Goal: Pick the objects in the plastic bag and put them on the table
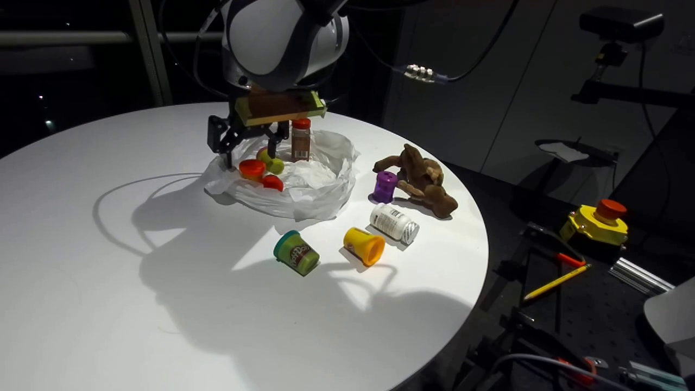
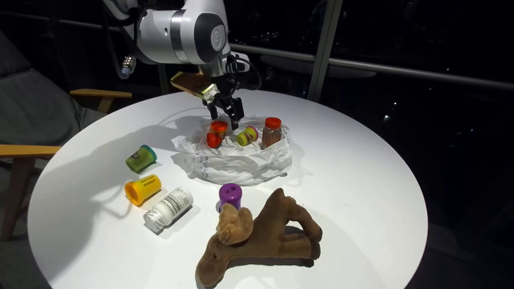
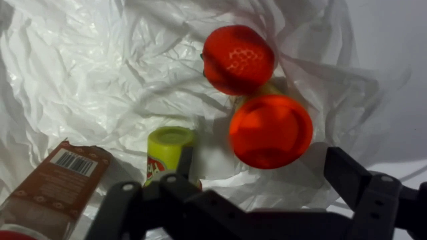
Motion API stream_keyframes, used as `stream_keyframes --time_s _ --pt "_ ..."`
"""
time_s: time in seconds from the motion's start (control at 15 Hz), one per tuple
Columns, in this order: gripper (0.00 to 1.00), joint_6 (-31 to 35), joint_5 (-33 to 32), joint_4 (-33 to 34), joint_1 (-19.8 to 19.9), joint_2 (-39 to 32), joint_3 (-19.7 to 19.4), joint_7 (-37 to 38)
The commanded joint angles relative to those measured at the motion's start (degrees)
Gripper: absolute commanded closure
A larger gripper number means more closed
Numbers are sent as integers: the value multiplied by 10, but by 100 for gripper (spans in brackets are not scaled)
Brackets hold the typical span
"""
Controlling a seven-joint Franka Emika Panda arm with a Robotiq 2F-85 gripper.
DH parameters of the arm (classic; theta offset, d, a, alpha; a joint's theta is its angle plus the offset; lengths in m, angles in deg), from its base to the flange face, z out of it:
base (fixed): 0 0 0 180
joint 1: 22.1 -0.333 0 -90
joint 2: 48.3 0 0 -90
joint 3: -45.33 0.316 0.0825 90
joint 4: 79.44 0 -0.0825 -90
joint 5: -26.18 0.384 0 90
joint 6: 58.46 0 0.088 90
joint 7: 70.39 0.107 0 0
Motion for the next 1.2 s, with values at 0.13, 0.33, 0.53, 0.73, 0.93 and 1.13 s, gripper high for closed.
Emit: stream_keyframes --time_s 0.13,0.33,0.53,0.73,0.93,1.13 --pt "0 -8 -4 -6 -15 15 -30 5" --pt "0 -4 -7 -4 -20 12 -39 10" --pt "0 -11 -4 -5 -17 11 -36 3" --pt "0 -7 -1 -5 -15 9 -32 2" --pt "0 0 5 -6 -12 9 -26 0" --pt "0 -10 5 -9 -15 12 -25 1"
